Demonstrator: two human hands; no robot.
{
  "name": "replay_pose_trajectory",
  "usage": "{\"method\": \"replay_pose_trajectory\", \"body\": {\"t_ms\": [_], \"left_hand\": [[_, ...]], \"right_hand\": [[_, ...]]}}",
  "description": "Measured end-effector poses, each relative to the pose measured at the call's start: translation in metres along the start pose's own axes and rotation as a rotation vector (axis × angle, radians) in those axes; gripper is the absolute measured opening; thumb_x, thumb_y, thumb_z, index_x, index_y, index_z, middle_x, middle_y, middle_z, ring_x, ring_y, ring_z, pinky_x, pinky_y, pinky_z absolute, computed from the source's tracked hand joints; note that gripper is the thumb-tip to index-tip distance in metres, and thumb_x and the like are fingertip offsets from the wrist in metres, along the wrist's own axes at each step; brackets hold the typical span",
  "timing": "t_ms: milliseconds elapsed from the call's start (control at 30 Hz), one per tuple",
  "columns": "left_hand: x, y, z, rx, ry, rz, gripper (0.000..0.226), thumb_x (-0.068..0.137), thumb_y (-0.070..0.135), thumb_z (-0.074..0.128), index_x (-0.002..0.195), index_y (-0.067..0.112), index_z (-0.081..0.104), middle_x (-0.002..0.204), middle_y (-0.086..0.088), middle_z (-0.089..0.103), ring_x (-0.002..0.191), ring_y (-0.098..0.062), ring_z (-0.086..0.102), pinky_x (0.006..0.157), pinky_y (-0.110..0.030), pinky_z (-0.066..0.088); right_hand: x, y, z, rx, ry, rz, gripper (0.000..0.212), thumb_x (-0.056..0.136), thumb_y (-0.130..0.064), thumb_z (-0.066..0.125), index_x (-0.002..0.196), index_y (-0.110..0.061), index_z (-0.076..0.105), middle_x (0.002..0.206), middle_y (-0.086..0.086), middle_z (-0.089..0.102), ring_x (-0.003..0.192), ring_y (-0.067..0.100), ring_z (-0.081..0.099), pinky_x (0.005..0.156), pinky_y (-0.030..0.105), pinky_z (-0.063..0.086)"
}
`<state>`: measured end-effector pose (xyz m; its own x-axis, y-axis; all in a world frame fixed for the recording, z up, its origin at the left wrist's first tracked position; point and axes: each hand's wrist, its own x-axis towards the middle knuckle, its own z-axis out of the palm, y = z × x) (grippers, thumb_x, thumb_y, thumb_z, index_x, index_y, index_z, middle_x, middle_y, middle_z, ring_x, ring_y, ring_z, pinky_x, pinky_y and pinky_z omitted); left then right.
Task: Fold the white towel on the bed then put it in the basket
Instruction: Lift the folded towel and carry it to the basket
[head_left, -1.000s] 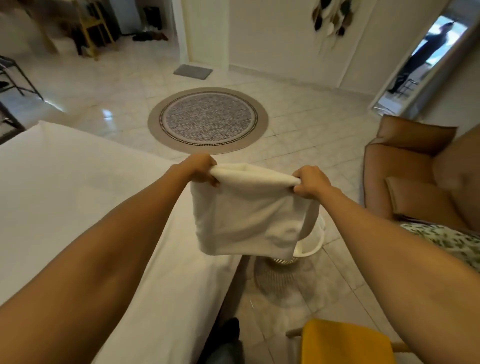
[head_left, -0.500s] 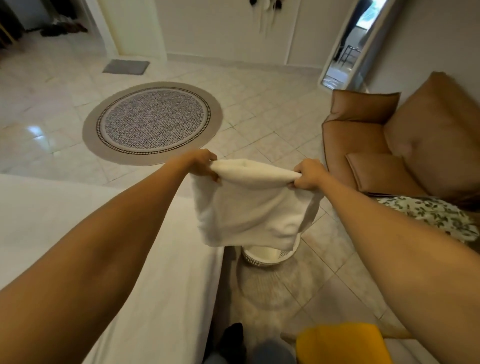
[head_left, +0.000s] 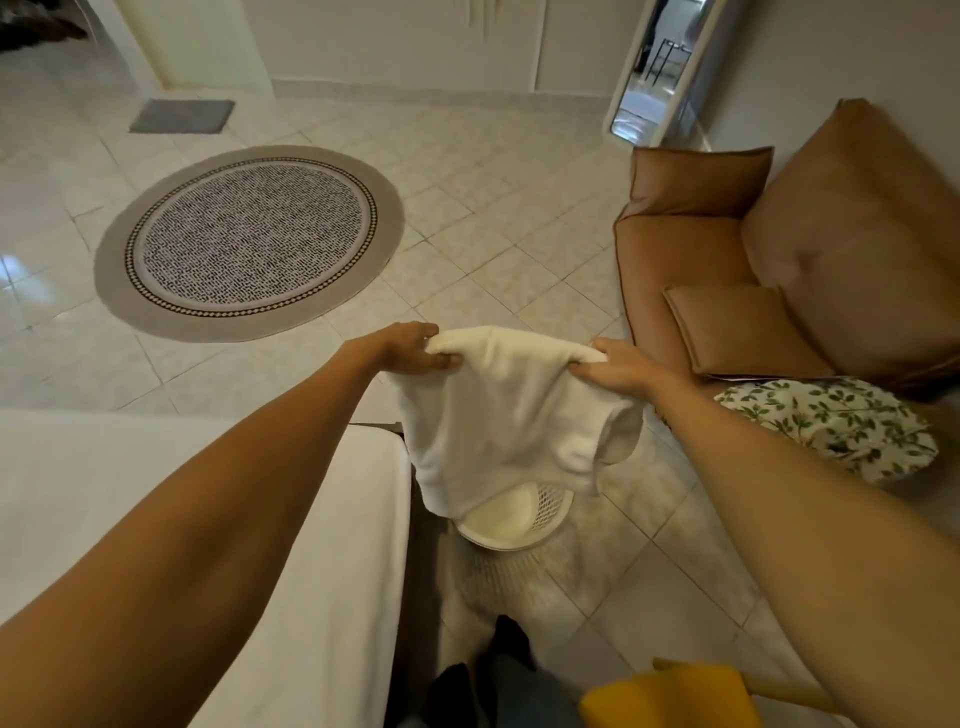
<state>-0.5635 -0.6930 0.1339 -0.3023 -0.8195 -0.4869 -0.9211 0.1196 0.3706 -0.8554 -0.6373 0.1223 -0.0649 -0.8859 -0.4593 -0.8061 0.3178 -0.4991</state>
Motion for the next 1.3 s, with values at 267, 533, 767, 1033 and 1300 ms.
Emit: {"method": "replay_pose_trajectory", "body": {"t_ms": [267, 533, 767, 1033, 1300], "left_hand": [[0.057, 0.033, 0.046, -0.218, 0.033, -0.131, 0.061, 0.091, 0.056, 0.049, 0.126, 0.006, 0.051, 0.129, -0.016, 0.056, 0.113, -0.034, 0.056, 0.078, -0.035, 0.044], [0.078, 0.048, 0.096, -0.387, 0.068, -0.252, 0.064, 0.095, 0.051, 0.044, 0.139, 0.005, 0.039, 0.140, -0.017, 0.049, 0.124, -0.035, 0.049, 0.095, -0.039, 0.041], [0.087, 0.052, 0.154, -0.713, 0.063, -0.361, 0.063, 0.094, 0.047, 0.050, 0.137, 0.005, 0.032, 0.137, -0.019, 0.049, 0.119, -0.036, 0.052, 0.090, -0.039, 0.045], [0.118, 0.019, 0.213, -0.809, 0.082, -0.365, 0.056, 0.093, 0.036, 0.056, 0.138, 0.007, 0.039, 0.136, -0.013, 0.052, 0.123, -0.030, 0.052, 0.094, -0.032, 0.043], [0.175, -0.023, 0.303, -0.824, 0.026, -0.355, 0.043, 0.098, 0.026, 0.049, 0.138, 0.010, 0.046, 0.138, -0.012, 0.053, 0.127, -0.030, 0.049, 0.102, -0.037, 0.040]], "right_hand": [[0.045, 0.034, 0.025, 0.132, -0.006, 0.138, 0.041, 0.087, -0.052, 0.048, 0.106, -0.015, 0.049, 0.112, 0.009, 0.054, 0.101, 0.029, 0.052, 0.075, 0.035, 0.039], [0.072, 0.043, 0.072, 0.415, 0.003, 0.274, 0.043, 0.093, -0.041, 0.046, 0.121, -0.008, 0.047, 0.124, 0.015, 0.052, 0.098, 0.027, 0.048, 0.077, 0.033, 0.037], [0.084, 0.047, 0.134, 0.725, 0.046, 0.469, 0.047, 0.089, -0.041, 0.042, 0.128, -0.015, 0.038, 0.120, 0.013, 0.056, 0.099, 0.030, 0.056, 0.088, 0.044, 0.050], [0.121, 0.077, 0.207, 0.818, -0.003, 0.598, 0.056, 0.091, -0.046, 0.044, 0.136, -0.015, 0.031, 0.110, 0.010, 0.059, 0.094, 0.029, 0.060, 0.093, 0.049, 0.050], [0.171, 0.132, 0.293, 0.743, -0.035, 0.642, 0.042, 0.094, -0.041, 0.038, 0.124, -0.016, 0.053, 0.117, 0.011, 0.064, 0.103, 0.031, 0.061, 0.093, 0.046, 0.051]]}}
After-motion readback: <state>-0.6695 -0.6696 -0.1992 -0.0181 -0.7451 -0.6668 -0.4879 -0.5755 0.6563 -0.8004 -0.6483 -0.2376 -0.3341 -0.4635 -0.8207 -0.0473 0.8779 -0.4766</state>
